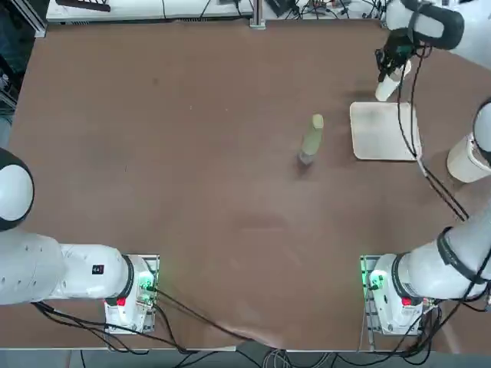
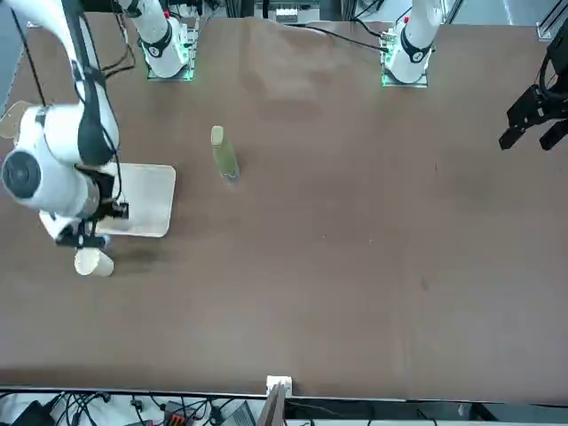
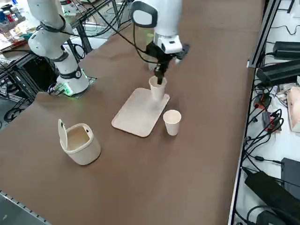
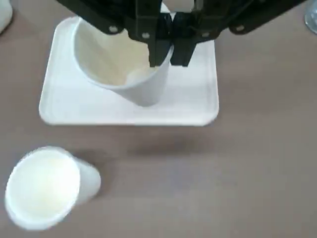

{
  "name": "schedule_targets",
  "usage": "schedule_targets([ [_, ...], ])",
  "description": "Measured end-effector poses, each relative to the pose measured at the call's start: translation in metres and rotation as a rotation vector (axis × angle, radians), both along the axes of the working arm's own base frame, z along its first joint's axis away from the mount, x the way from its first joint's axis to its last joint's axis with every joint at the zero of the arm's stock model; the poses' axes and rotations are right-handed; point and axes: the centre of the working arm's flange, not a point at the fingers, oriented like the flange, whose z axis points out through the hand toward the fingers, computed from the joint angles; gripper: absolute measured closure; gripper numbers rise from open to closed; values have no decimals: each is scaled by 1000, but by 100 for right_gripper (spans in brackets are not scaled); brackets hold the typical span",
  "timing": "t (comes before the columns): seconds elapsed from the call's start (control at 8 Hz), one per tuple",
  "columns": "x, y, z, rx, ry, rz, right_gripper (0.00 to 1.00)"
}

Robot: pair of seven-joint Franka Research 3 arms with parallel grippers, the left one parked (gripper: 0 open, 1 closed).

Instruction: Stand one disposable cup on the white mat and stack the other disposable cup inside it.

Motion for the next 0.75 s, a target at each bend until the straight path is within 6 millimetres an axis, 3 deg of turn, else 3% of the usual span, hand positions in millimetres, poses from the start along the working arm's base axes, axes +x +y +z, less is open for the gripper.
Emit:
schedule_targets([
  [0.25,-33,-2,-38,-27,24,22,98],
  [0.38,-35,-9,-45,-67,19,34,98],
  [0.62,-43,-43,-84,-102,33,21,98],
  [0.75,-42,-47,-85,-105,28,18,98],
])
